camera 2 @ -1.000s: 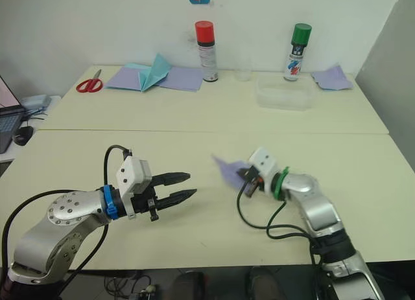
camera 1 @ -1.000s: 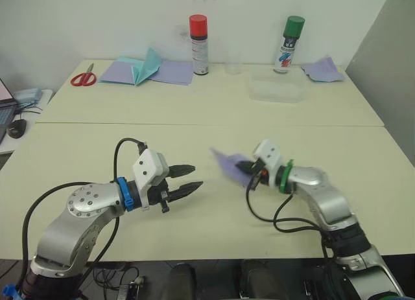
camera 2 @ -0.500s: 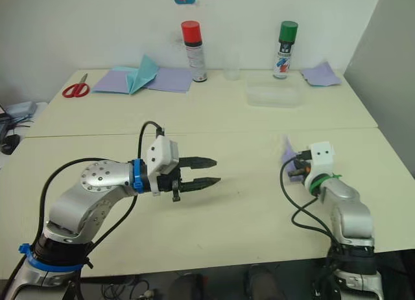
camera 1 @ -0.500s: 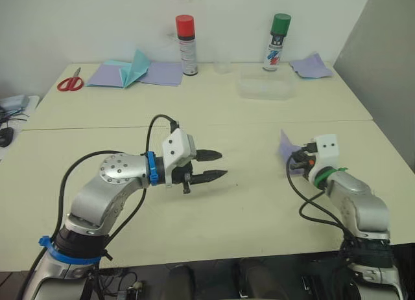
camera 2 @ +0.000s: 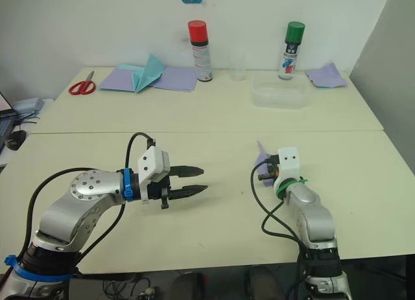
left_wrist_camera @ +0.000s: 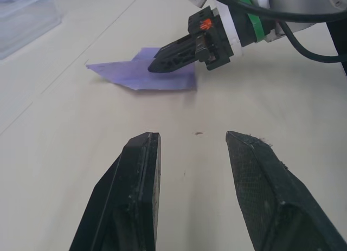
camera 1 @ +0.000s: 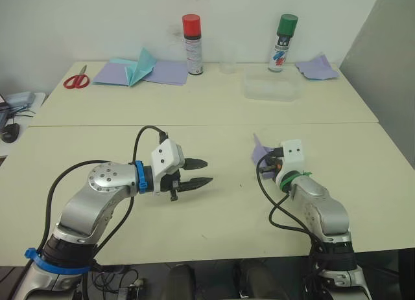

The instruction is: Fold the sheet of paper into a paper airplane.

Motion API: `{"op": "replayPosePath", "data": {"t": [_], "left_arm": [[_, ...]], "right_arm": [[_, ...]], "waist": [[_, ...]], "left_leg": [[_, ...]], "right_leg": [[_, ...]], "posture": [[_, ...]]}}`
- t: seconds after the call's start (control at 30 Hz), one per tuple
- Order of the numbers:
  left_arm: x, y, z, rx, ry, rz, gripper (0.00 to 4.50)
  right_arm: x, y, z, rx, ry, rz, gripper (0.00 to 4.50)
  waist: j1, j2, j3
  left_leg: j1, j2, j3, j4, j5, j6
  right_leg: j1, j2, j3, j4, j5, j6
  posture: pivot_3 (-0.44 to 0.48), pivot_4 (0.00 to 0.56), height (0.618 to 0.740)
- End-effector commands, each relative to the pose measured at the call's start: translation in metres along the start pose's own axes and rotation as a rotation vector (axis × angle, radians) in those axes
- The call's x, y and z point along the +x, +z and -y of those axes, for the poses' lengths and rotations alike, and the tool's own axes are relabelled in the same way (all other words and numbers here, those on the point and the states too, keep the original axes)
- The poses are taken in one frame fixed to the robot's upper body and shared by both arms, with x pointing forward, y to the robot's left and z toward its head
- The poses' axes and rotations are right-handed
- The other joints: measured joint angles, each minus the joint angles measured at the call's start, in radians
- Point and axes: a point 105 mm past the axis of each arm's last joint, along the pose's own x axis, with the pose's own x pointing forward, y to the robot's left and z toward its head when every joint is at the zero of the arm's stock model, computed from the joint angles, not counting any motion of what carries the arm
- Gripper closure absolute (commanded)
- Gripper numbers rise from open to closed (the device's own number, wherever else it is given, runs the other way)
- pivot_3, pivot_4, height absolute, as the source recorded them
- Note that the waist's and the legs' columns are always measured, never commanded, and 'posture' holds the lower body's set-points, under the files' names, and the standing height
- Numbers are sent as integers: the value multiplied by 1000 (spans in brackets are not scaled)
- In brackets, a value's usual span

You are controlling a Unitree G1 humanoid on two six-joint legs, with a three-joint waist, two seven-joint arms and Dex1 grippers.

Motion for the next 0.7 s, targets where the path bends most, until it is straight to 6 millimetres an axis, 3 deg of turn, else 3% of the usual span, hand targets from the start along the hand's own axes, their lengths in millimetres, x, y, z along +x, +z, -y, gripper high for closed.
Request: {"op": "replayPosePath", "data": {"t": [0.03, 0.23, 0.37, 0.5, 0.6, 0.7], "left_arm": [[-3, 10, -3, 51, 27, 21, 2281], [-4, 9, -6, 51, 53, 17, 2281], [-8, 8, -11, 54, 73, 15, 2281], [-25, 2, -23, 72, 98, -23, 2281], [-52, -5, -41, 85, 133, -81, 2281], [-87, -4, -66, 75, 221, -124, 2281]], "right_arm": [[-2, 7, 0, -7, -2, 38, 3531], [-13, 29, 12, -117, -25, 123, 1373], [-25, 51, 8, -173, 35, 178, 19], [-45, 75, 2, -255, 204, 215, 19], [-74, 85, -4, -363, 523, 172, 19], [-105, 92, 22, -533, 709, 76, 19]], "waist": [[0, 0, 0], [2, 0, 0], [1, 0, 0], [1, 0, 0], [2, 1, 1], [7, 1, 4]], "left_leg": [[0, 0, 0, 0, 0, 0], [0, 0, 0, 0, 0, 0], [0, -1, 0, 0, 0, 0], [0, 0, 0, 0, 0, 0], [1, 0, 0, 0, 0, 0], [1, -1, 1, 0, 0, 0]], "right_leg": [[0, 0, 0, 0, 0, 0], [0, 0, 0, 0, 0, 0], [0, 0, 0, 0, 0, 0], [0, 0, -1, 0, 0, 0], [0, 1, -2, 0, 0, 0], [0, 1, -4, -1, 0, -1]], "posture": [[0, 150, 740], [0, 150, 740], [0, 150, 740], [0, 150, 740], [0, 150, 740], [0, 150, 740]]}}
